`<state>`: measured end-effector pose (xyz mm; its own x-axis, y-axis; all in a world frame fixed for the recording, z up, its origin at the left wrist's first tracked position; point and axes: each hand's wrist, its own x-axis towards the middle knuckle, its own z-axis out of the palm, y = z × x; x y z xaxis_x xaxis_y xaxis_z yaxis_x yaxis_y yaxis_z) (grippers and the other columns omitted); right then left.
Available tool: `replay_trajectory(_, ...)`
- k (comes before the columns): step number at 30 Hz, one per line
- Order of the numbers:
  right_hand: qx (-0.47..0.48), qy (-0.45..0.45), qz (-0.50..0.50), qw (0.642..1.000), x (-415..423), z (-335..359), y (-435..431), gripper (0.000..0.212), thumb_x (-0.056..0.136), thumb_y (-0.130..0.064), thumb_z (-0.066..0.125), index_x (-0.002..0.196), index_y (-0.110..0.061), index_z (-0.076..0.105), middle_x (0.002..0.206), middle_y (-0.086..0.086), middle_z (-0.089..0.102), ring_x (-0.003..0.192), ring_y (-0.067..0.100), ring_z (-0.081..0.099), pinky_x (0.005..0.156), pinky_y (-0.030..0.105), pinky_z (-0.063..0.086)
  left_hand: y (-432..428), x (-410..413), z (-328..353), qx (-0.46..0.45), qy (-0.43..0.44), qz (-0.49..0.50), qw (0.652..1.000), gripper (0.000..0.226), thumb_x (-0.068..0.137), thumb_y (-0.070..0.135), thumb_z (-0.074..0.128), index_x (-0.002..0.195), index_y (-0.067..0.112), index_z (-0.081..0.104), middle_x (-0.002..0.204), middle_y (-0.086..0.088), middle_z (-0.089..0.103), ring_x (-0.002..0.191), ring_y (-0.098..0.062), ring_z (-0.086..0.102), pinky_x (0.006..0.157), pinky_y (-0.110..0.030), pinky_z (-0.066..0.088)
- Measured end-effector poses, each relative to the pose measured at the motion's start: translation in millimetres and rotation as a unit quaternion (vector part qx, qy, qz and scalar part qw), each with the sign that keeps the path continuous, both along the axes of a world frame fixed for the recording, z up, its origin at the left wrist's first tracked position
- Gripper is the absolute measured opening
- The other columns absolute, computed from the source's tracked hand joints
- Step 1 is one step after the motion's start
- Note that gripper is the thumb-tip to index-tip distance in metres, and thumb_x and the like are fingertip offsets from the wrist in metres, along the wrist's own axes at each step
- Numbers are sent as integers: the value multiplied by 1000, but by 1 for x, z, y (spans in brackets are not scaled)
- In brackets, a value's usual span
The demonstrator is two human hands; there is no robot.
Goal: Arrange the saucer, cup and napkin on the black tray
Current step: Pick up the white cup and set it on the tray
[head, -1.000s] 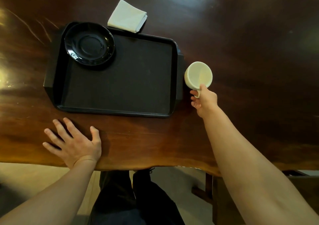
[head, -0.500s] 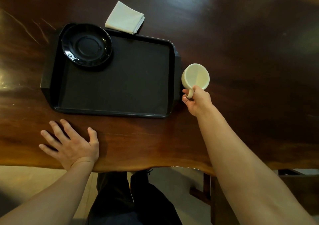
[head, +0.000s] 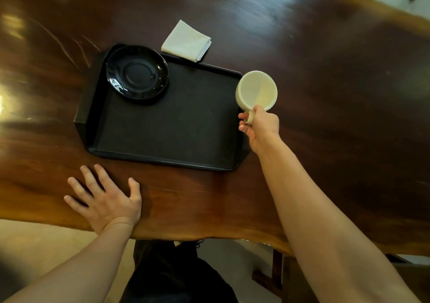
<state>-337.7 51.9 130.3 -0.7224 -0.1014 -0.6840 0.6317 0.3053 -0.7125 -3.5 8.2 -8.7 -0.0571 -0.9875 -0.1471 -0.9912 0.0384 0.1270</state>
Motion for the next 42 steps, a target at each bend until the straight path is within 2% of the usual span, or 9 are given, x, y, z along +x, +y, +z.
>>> replay_trajectory(7,-13,-9,58,998,25,-8,-36,14,104,-20,48,111,-8,46,78,13,70,55,16,60,45,21,52,-1,-1,2,3,-19,-3,1000,89,87,63,40,159,13,27,168,-18,23,157,-44,12,124,-61,0)
replay_trajectory(11,-3,-2,86,996,36,-14,-57,14,104,-21,48,104,-7,48,71,13,71,51,16,59,44,23,52,-2,-2,4,16,-24,1,1000,90,86,65,39,160,14,26,169,-17,22,158,-43,10,123,-53,-13)
replay_trajectory(13,-3,3,100,995,41,-17,-67,13,103,-20,48,102,-8,50,68,11,71,48,15,58,45,23,53,-2,-2,4,21,-25,3,999,90,87,64,43,160,14,27,169,-17,22,158,-43,9,122,-51,-15)
replay_trajectory(15,-3,7,114,993,44,-20,-77,14,102,-20,48,103,-7,51,68,11,72,45,15,57,46,24,52,-3,-2,5,23,-26,1,999,90,87,63,48,160,14,27,169,-18,22,158,-43,9,123,-54,-11)
replay_trajectory(19,-10,6,138,990,51,-22,-96,13,101,-20,48,104,-8,51,67,10,73,44,14,57,46,24,52,-2,-3,5,27,-26,-2,999,91,86,65,41,159,13,29,169,-18,24,158,-43,12,124,-61,1)
replay_trajectory(26,-3,7,147,989,54,-27,-119,11,102,-20,48,99,-10,50,70,11,74,45,15,58,46,24,53,-2,0,1,20,-25,-8,999,91,86,65,40,159,13,28,168,-19,25,157,-44,13,123,-62,2)
replay_trajectory(35,20,-3,128,992,51,-36,-123,15,103,-24,49,112,-12,47,78,12,76,51,16,63,54,26,56,-2,1,1,13,-10,-11,1000,90,85,62,44,159,12,29,168,-20,25,157,-45,13,123,-65,5)
replay_trajectory(39,30,-9,124,992,53,-43,-123,31,103,-25,48,129,-6,49,82,11,77,56,17,66,60,27,58,-2,0,1,13,-11,-13,1000,90,85,62,43,158,12,30,167,-20,25,157,-45,14,123,-65,6)
replay_trajectory(42,30,-17,121,992,55,-46,-121,35,104,-25,48,132,-4,49,86,11,77,60,17,66,59,27,58,-2,0,1,16,-13,-13,1000,89,86,62,43,159,11,30,168,-20,25,157,-45,13,123,-65,5)
